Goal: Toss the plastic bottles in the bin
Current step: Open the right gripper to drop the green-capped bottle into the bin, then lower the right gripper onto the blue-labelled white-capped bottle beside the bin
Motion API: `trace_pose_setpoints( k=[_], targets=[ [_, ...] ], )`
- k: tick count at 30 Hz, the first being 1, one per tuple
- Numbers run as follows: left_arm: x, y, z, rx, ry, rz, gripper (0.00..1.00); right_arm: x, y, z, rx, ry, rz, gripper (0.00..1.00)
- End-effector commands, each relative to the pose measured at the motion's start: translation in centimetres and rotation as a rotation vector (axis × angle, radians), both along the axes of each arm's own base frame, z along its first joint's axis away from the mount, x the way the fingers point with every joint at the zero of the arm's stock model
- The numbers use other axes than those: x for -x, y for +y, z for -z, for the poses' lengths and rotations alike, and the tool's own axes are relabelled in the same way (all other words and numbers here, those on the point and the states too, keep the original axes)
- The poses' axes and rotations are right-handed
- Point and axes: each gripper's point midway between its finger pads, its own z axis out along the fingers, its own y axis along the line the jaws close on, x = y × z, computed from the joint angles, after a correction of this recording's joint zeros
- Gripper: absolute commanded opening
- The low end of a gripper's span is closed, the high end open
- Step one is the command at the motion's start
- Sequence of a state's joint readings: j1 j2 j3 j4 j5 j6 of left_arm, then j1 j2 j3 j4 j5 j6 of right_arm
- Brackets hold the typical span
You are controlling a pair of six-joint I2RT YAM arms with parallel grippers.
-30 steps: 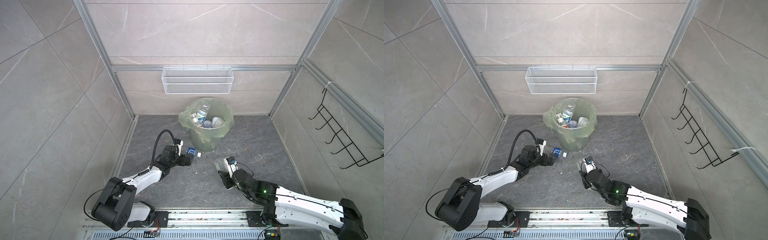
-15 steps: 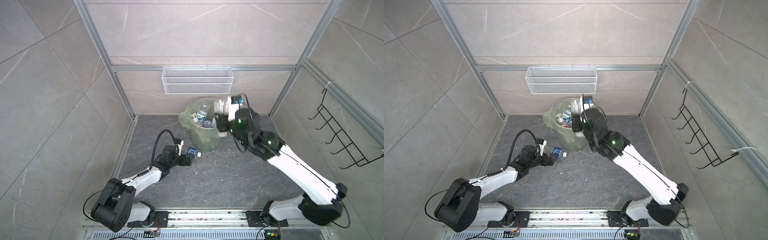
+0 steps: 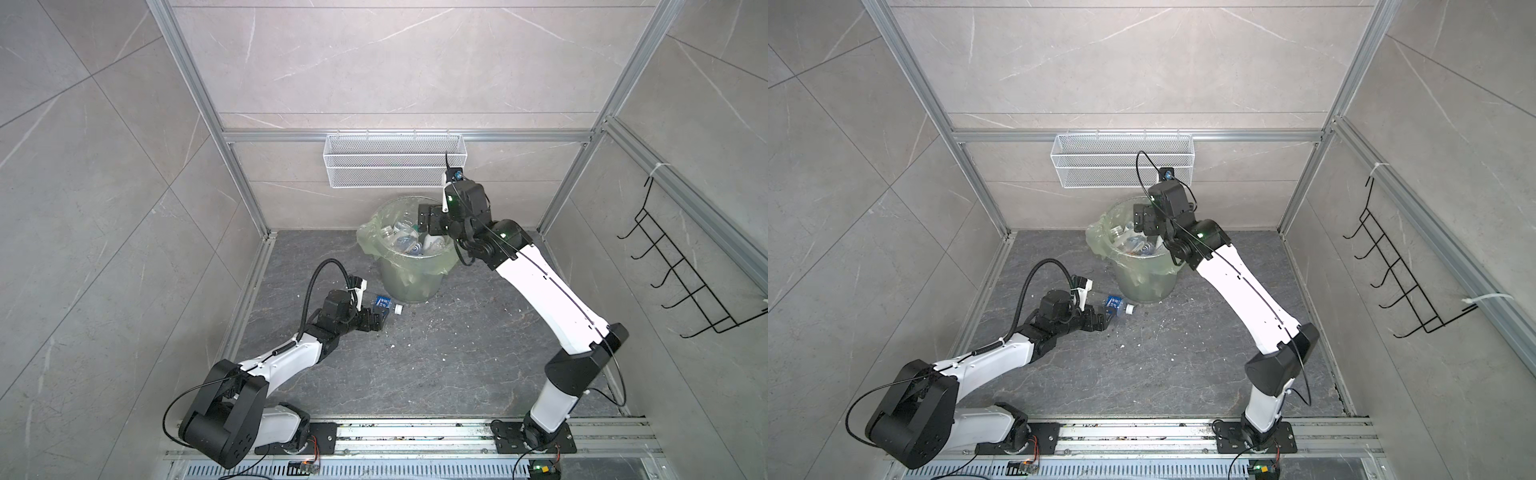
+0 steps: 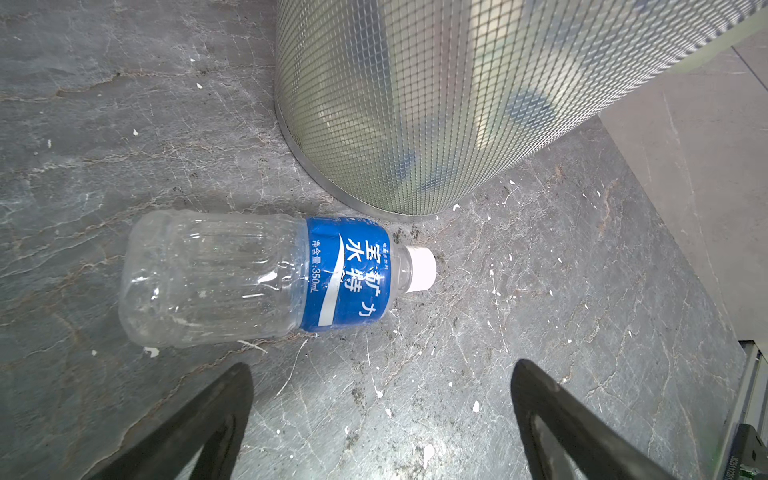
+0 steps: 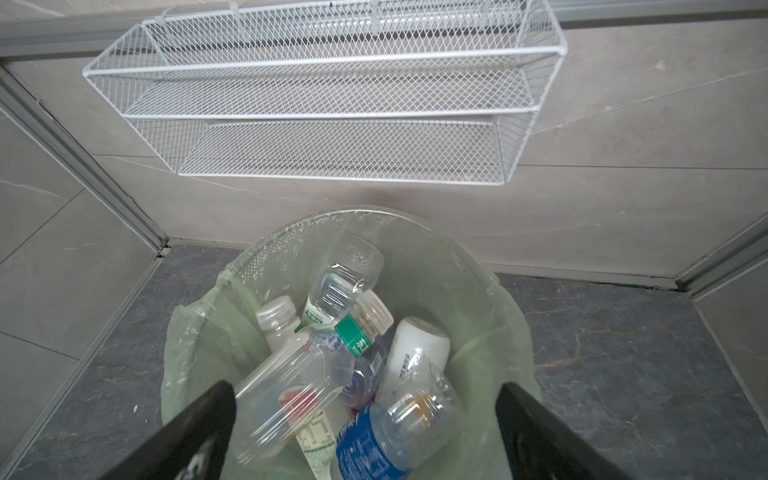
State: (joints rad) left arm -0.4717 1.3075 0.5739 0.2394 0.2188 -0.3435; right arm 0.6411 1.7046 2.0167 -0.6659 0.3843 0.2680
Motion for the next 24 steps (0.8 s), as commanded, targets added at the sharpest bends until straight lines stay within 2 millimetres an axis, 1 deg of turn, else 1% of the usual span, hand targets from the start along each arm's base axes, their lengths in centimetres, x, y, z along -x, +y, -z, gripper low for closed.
trace_pose_setpoints(
  k=[1,4,10,13,16,20,22,24],
  targets=[
    [-0.6,-0.8,-2.7,0.039,-0.07,0.019,0.99,2.1,-0.5,-2.6,-0.062,-0.066,-0.046,0.99],
    [-0.6,-0.6,-2.8,0.033,-0.073,0.011,0.99,3.3,-0.6,-0.7,-0.051,-0.036,-0.089,0.99],
    [-0.8,0.0,-2.6,0.008,-0.075,-0.016,0.99,5.6,-1.5,3.3,-0.039,0.011,-0.12,0.99],
    [-1.0,0.3,-2.4,-0.004,-0.073,-0.036,0.99,7.0,-1.1,5.1,-0.049,0.037,-0.182,0.99],
    [-1.1,0.5,-2.3,-0.007,-0.071,-0.047,0.99,8.6,-0.2,7.5,-0.038,0.07,-0.256,0.98],
    [-1.3,1.0,-2.2,-0.026,-0.072,-0.079,0.99,10.7,1.8,10.8,0.047,0.101,-0.346,0.97],
    [-1.5,1.7,-2.0,-0.052,-0.068,-0.112,0.98,11.5,2.9,12.2,0.093,0.119,-0.384,0.96],
    [-1.8,2.9,-1.8,-0.087,-0.065,-0.16,0.98,12.5,4.4,13.4,0.154,0.125,-0.438,0.96]
  ],
)
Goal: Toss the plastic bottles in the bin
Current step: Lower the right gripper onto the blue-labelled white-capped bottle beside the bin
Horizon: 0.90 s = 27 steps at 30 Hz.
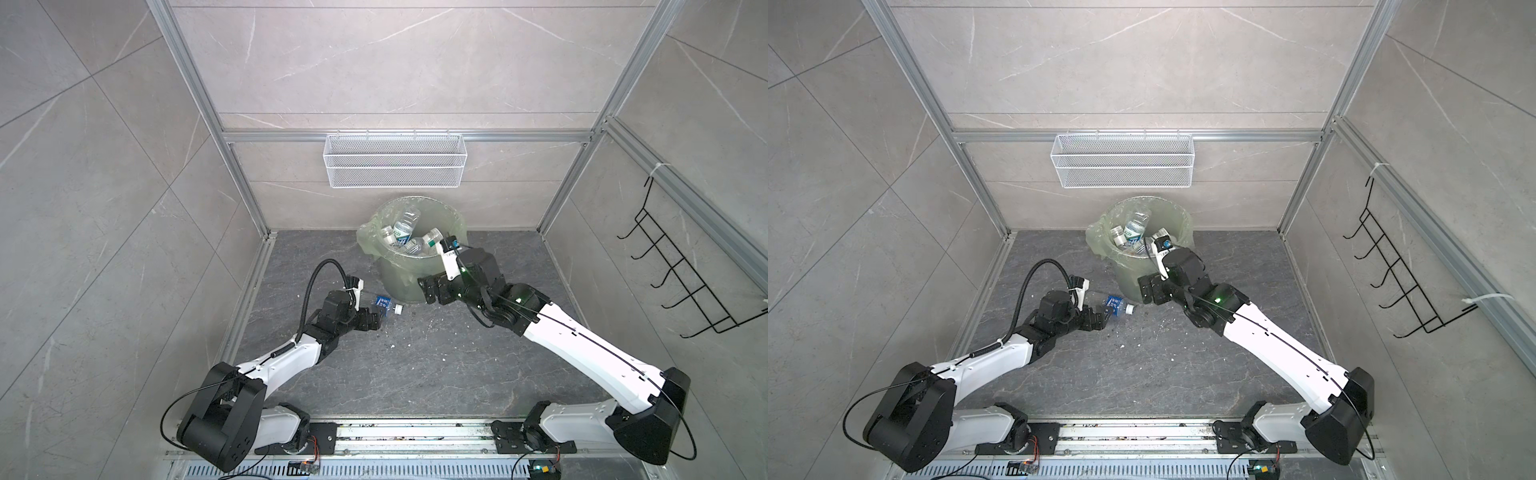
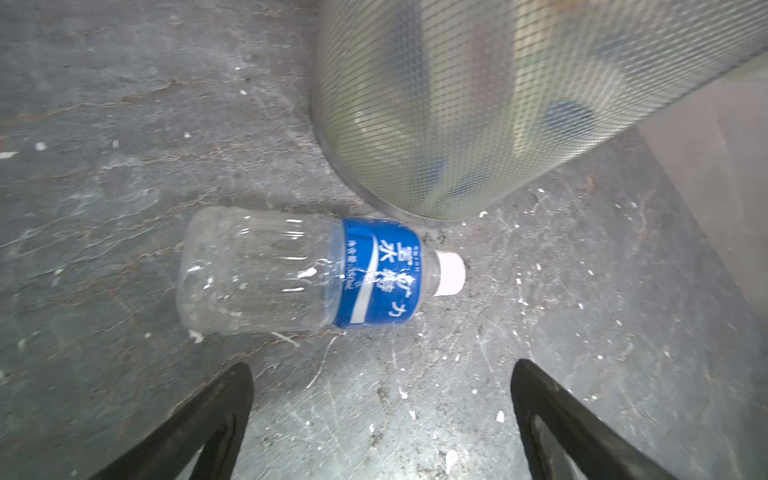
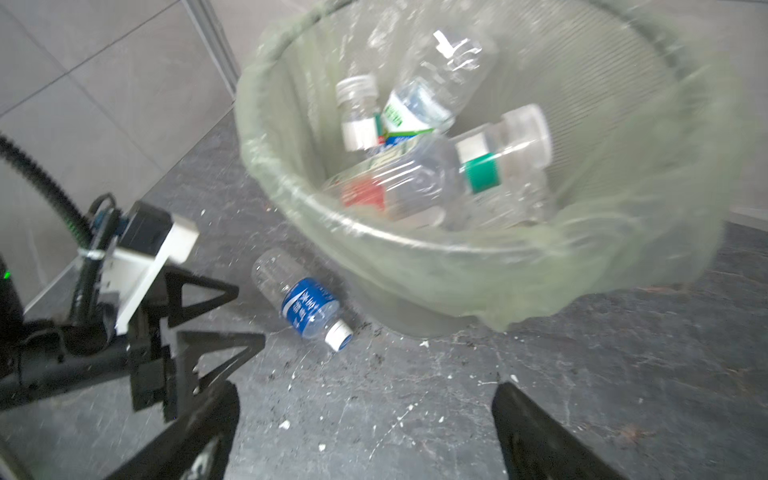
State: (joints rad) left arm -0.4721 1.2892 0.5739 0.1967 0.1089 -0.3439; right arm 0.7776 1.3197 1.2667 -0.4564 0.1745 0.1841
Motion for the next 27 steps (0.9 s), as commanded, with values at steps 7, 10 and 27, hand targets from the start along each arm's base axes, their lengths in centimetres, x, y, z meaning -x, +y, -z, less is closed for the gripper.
trace_pose_setpoints(
  k=[7,10,27],
  targets=[
    [-1.6,4.5,-1.9,-0.031,-0.045,-0.185,0.98,3.0,6.6,3.8,0.176,-0.027,-0.248,0.89],
    [-1.7,5.6,-1.7,-0.021,-0.038,-0.224,0.98,3.0,8.3,5.7,0.218,-0.011,-0.29,0.86],
    [-2.0,9.8,0.3,0.026,0.028,-0.399,0.96,-1.8,14.5,13.8,0.415,0.018,-0.33,0.91]
  ],
)
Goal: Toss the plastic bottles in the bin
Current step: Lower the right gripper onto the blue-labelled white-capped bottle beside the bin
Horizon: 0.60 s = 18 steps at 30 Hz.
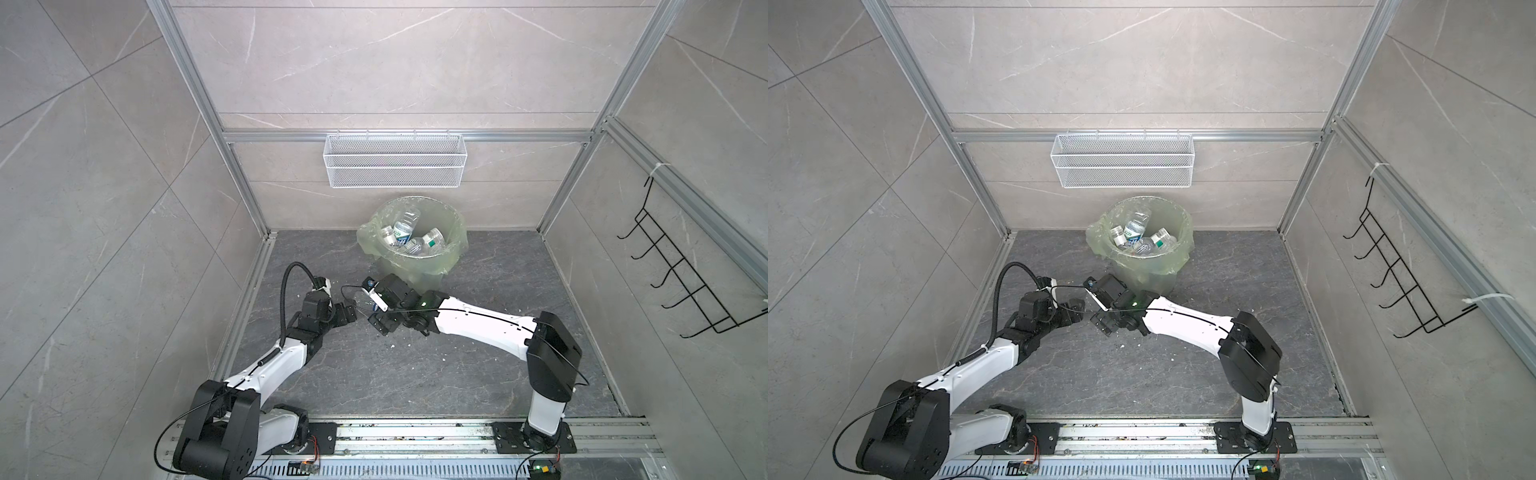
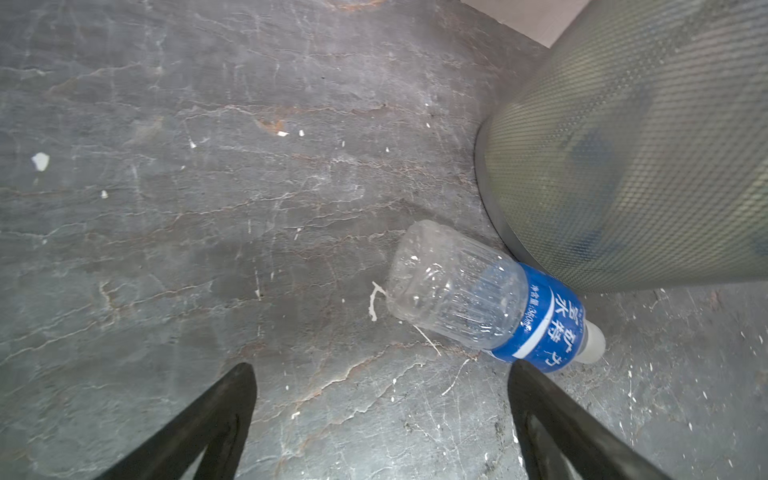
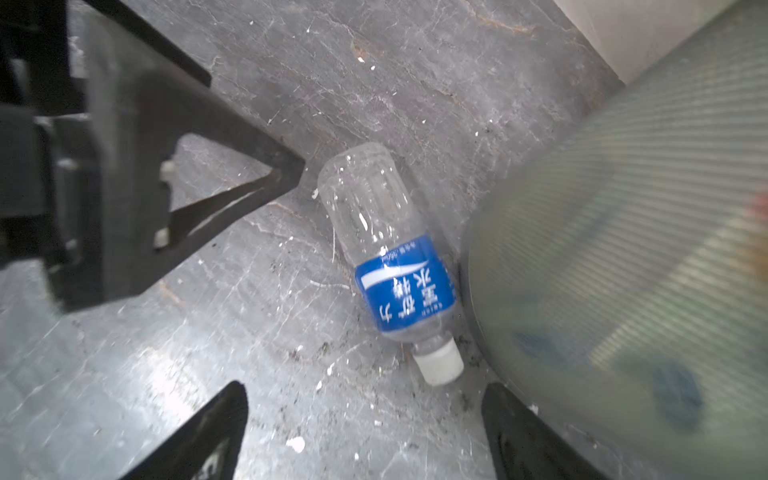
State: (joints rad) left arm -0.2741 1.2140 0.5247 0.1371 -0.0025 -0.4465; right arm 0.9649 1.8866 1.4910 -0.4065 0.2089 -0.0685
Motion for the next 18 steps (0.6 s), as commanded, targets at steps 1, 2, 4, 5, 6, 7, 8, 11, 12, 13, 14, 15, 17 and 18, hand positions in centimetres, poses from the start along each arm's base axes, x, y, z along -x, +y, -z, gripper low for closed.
trace_pose_setpoints(
  k=[1,2,4,5,6,7,8,11,12,13,14,15,17,18],
  targets=[
    [-0.3,1.0,-0.5,0.028,-0.021,-0.057,0.96,-1.3,1.5,-0.1,0.022,-0.04,-0.015,0.91],
    [-0.3,1.1,-0.4,0.031,-0.019,-0.062,0.96,-1.6,1.9,0.2,0.032,-0.042,-0.017,0.92],
    [-0.3,1.3,-0.3,0.029,-0.011,-0.068,0.96,-2.0,2.4,0.9,0.054,-0.036,-0.024,0.92],
    [-0.4,1.4,-0.4,0.028,-0.011,-0.074,0.95,-2.2,2.7,1.4,0.063,-0.032,-0.03,0.93],
    [-0.4,1.5,-0.3,0.026,-0.011,-0.08,0.95,-2.5,3.0,1.6,0.068,-0.031,-0.032,0.93],
    [-0.4,1.6,-0.4,0.029,-0.013,-0.081,0.95,-2.7,3.2,2.0,0.078,-0.026,-0.033,0.93],
    [-0.4,1.6,-0.4,0.031,-0.014,-0.081,0.95,-3.0,3.3,2.4,0.088,-0.021,-0.033,0.93],
    [-0.4,1.6,-0.4,0.033,-0.016,-0.087,0.95,-3.9,3.6,3.2,0.098,-0.01,-0.026,0.93],
    [-0.4,1.7,-0.4,0.033,-0.015,-0.09,0.95,-4.1,3.6,3.5,0.1,-0.003,-0.025,0.93],
    [-0.4,1.7,-0.4,0.035,-0.014,-0.091,0.95,-4.4,3.6,3.8,0.104,0.002,-0.024,0.93],
    [-0.4,1.7,-0.4,0.035,-0.014,-0.092,0.95,-4.7,3.6,4.0,0.104,0.008,-0.019,0.93],
    [-0.4,1.8,-0.3,0.035,-0.012,-0.095,0.95,-4.9,3.6,4.2,0.101,0.015,-0.02,0.93],
    [-0.4,1.8,-0.1,0.04,-0.006,-0.098,0.94,-5.2,3.8,4.8,0.104,0.03,-0.021,0.92],
    [-0.4,1.9,-0.1,0.043,-0.004,-0.102,0.94,-5.4,3.8,5.1,0.109,0.034,-0.021,0.92]
  ],
)
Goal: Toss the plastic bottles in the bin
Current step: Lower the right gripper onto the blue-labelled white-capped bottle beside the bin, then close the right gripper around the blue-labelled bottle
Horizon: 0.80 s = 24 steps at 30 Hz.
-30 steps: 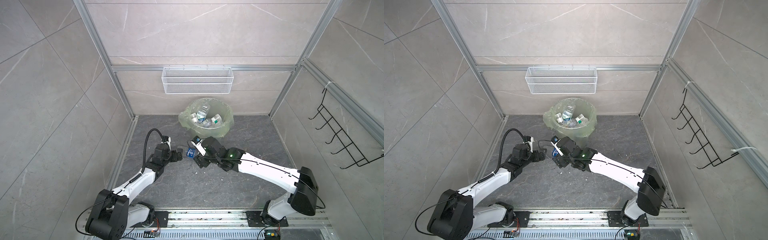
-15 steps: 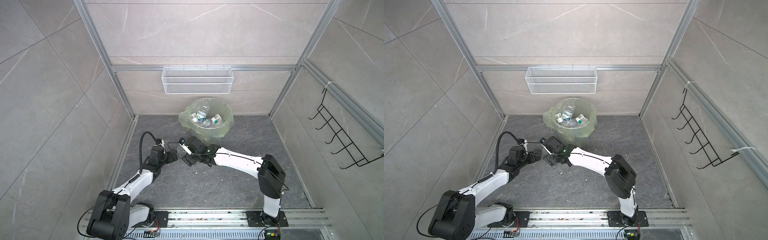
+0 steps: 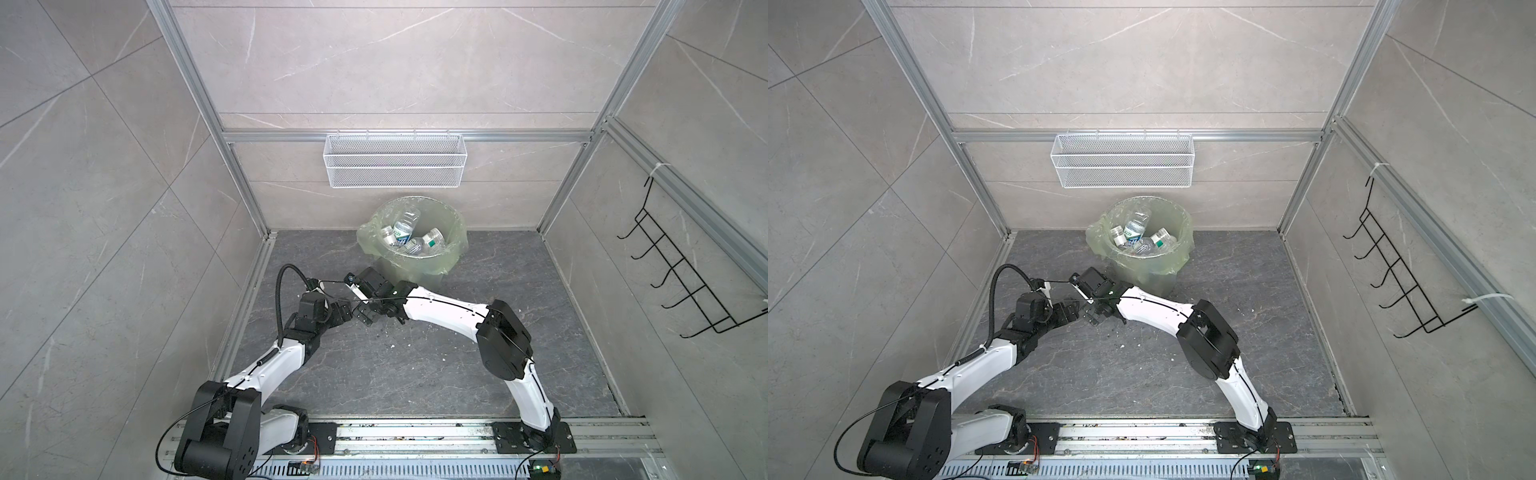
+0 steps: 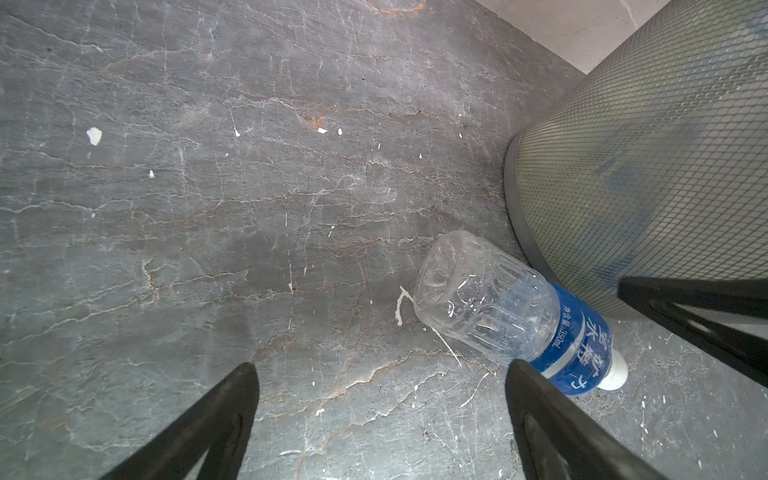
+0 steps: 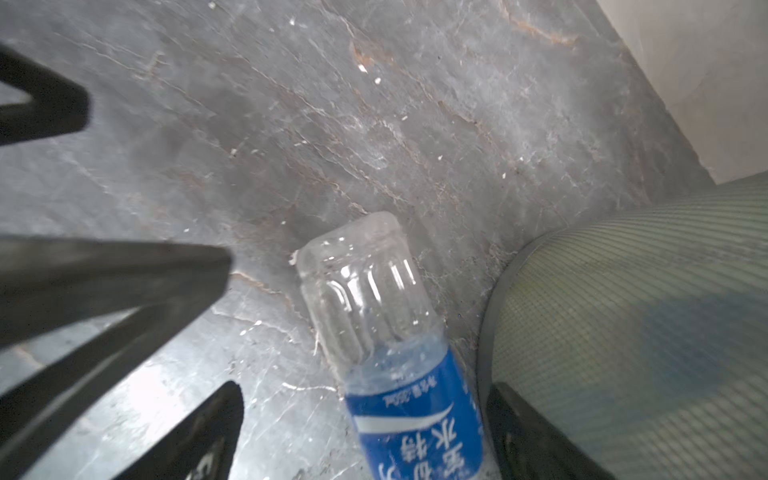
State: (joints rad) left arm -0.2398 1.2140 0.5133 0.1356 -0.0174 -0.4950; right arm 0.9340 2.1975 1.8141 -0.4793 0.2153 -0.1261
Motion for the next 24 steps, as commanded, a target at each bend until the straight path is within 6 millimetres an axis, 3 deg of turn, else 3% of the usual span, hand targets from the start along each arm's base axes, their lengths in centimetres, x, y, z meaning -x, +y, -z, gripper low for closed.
trace_pose_setpoints(
  k=[1,13,24],
  targets=[
    [-0.4,0.4,-0.4,0.019,-0.02,-0.026,0.94,-0.4,0.0,1.2,0.031,0.03,-0.011,0.92],
    [-0.7,0.3,-0.1,0.047,-0.007,-0.025,0.94,-1.1,-0.6,4.3,0.054,0.096,0.015,0.88],
    [-1.1,-0.5,0.4,0.08,0.017,0.003,0.94,-0.5,-0.8,5.4,0.032,0.142,0.026,0.71]
  ],
)
